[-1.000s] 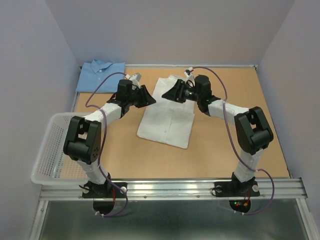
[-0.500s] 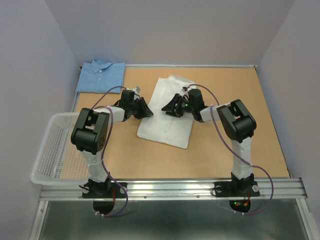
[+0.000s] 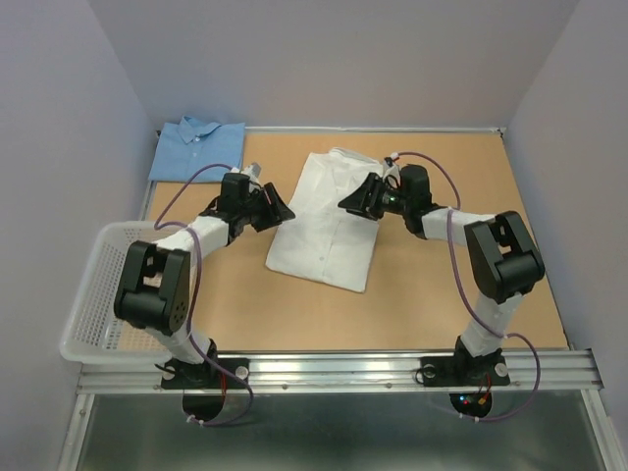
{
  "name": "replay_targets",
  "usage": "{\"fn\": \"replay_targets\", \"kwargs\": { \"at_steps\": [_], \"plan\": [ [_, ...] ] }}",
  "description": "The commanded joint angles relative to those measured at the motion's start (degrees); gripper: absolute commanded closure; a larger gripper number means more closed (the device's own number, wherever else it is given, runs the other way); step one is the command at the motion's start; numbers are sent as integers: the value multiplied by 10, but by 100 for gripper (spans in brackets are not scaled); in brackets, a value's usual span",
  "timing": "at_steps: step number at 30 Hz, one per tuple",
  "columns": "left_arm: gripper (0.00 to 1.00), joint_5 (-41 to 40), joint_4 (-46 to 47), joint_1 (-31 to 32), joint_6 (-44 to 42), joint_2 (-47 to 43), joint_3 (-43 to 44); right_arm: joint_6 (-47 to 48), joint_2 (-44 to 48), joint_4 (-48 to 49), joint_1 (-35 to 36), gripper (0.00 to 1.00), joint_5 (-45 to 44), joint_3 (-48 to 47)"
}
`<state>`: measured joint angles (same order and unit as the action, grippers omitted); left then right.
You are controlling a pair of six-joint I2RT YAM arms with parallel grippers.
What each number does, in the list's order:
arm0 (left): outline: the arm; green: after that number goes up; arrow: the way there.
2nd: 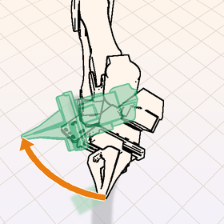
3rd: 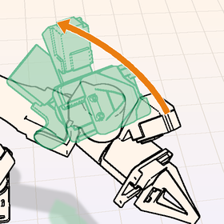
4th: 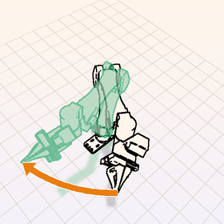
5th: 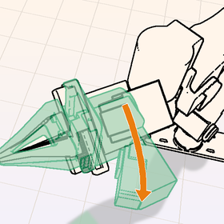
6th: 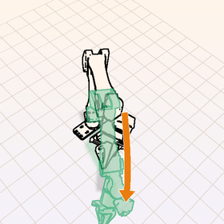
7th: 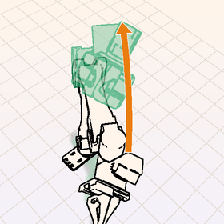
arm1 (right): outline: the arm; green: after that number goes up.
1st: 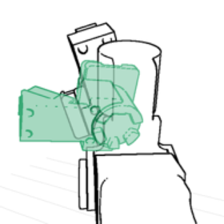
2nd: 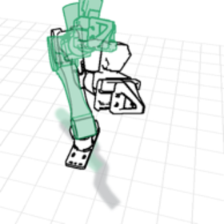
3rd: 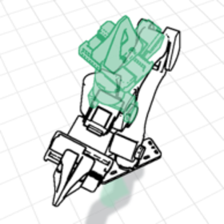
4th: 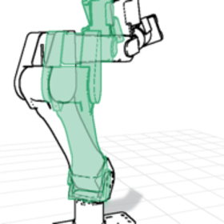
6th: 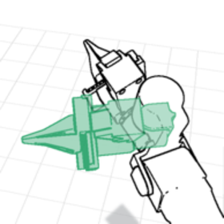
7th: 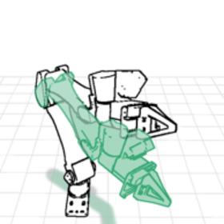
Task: Fold and stack the long sleeve shirts
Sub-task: Fold the shirt
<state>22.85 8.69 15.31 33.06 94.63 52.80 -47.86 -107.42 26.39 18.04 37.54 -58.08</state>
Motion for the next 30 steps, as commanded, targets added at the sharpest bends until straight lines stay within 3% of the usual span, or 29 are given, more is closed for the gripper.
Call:
{"fn": "replay_targets", "kwargs": {
  "at_steps": [1,5,8,15,20,23,30],
  "plan": [
    [37,11,-21,8,2,-109,-59,52,76,-45,37,43,76,51],
    [35,19,0,31,9,-164,-128,68,117,-53,76,43,94,109],
    [44,41,33,33,20,-173,-172,56,137,-26,96,43,96,158],
    [57,16,77,32,36,-140,-230,57,128,21,101,43,102,252],
    [60,6,101,28,55,-88,-256,87,92,55,100,43,76,321],
    [59,-16,83,21,54,-85,-263,96,128,48,100,43,51,335],
    [55,-109,-40,19,47,-211,-228,216,290,-196,98,43,-125,230]
  ]
}}
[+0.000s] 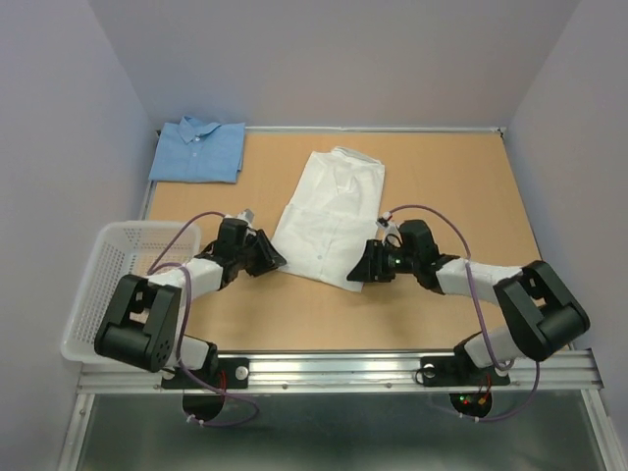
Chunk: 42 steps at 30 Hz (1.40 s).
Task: Fold and stack the long sleeve shirts
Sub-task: Fold the shirt
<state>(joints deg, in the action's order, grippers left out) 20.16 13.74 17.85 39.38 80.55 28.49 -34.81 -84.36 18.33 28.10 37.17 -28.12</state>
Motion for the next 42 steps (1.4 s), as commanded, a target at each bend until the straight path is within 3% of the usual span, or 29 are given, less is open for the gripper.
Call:
{"fn": "replay_targets", "kwargs": {
  "at_steps": [1,4,6,12,19,27,34,39,42],
  "plan": [
    [53,-93,-106,-6,-19,-84,24,111,67,-162,-4,43,-143,-109],
    [42,-115,-150,-3,-42,-115,58,164,63,-238,-4,42,-228,-204],
    [40,-116,-164,2,-47,-110,78,191,40,-263,-3,42,-264,-242],
    [41,-112,-161,32,-62,-24,157,267,-63,-282,16,43,-338,-337],
    [46,-125,-170,37,-77,107,239,304,-139,-288,71,43,-395,-339],
    [46,-156,-199,38,-116,224,313,241,-133,-313,165,43,-410,-292],
    [46,-189,-238,38,-163,311,445,143,-143,-316,311,44,-313,-299],
    [45,-197,-241,38,-211,301,499,141,-157,-319,354,43,-288,-350],
    [42,-216,-231,36,-204,244,491,147,-121,-324,347,43,-364,-356]
  ]
}}
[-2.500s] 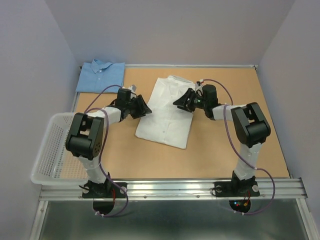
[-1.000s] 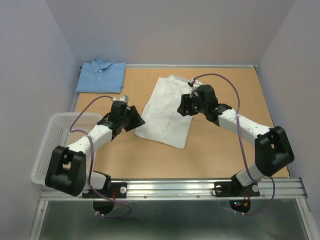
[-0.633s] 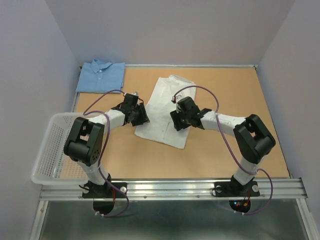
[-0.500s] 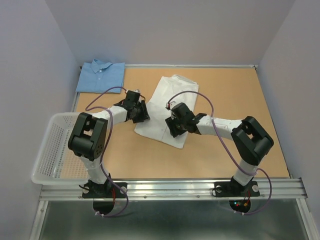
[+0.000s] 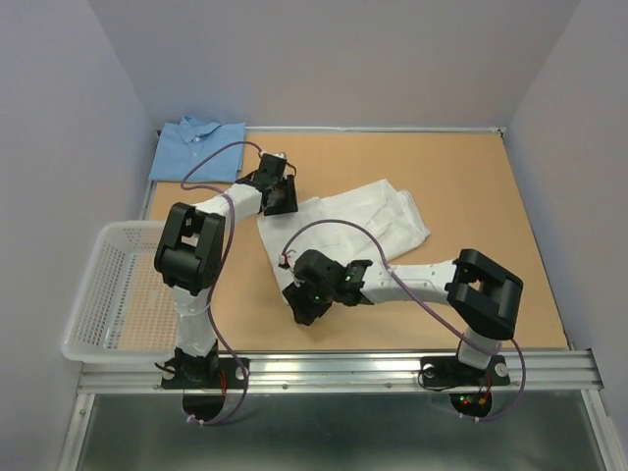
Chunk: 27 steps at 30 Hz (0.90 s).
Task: Fold and stack the long sleeve shirts
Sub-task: Fold the shirt
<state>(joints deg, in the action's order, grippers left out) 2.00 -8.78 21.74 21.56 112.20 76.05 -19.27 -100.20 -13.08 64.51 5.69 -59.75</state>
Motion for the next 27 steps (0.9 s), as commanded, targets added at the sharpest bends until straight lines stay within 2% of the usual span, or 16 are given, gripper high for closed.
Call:
{"fn": "replay_targets", "kwargs": {
  "at_steps": [1,3,5,6,9,10,14,19,24,27],
  "plan": [
    [41,-30,-5,-4,-20,-92,8,-7,50,-13,-23,43,-79,-41],
    [36,-29,-3,-6,1,-155,-22,-9,91,-19,-64,43,-99,-38],
    [24,-38,-7,-7,24,-202,-48,-9,119,-19,-92,43,-103,-28],
    [15,-38,-9,-7,34,-252,-64,-6,134,-21,-107,43,-103,-25],
    [9,-28,-14,-7,83,-340,-158,2,171,-24,-179,43,-88,-9],
    [9,-23,-16,-7,101,-358,-178,5,179,-25,-213,43,-75,-6],
    [12,35,-11,-6,187,-424,-285,24,187,-28,-270,43,-65,-5],
    [17,96,51,-6,230,-455,-417,25,186,-28,-299,43,-32,-12],
    [21,116,98,-9,241,-442,-466,27,179,-26,-301,43,11,-12],
    [21,121,110,-10,252,-446,-484,27,151,-12,-299,42,112,-26]
  ]
}}
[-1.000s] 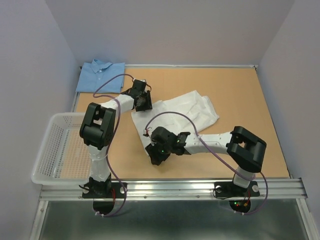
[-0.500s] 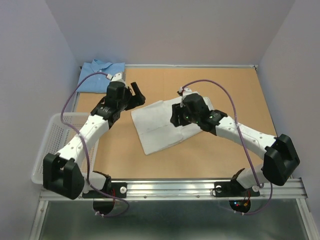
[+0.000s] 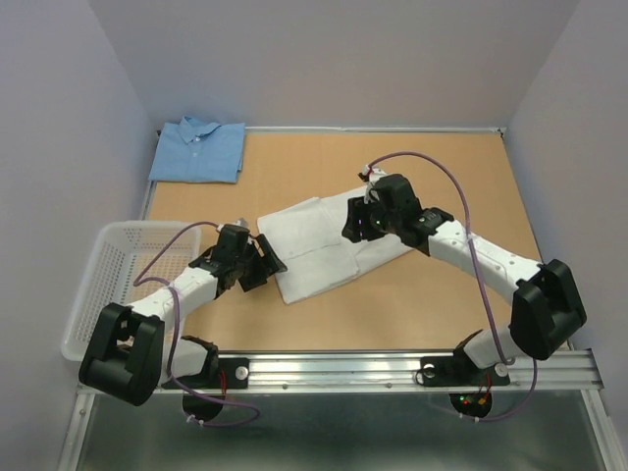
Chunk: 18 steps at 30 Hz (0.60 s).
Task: Fold and stack the long sleeve shirts
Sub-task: Fold the shirt
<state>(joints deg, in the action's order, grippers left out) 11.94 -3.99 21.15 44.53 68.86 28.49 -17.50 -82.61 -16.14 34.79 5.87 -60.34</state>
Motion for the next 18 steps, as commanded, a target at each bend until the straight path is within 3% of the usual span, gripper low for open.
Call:
{"fn": "replay_targets", "kwargs": {
  "at_steps": [1,7,11,18],
  "plan": [
    [21,21,64,-8,24,-13,-10,5,-39,24,5,42,132,-22],
    [21,29,41,-85,12,-4,15,62,-100,32,178,39,14,-43],
    [20,40,10,-104,-16,5,62,106,-116,30,244,37,-76,-65],
    [20,43,-16,-121,-35,-3,86,167,-194,23,324,36,-140,-127]
  ]
}}
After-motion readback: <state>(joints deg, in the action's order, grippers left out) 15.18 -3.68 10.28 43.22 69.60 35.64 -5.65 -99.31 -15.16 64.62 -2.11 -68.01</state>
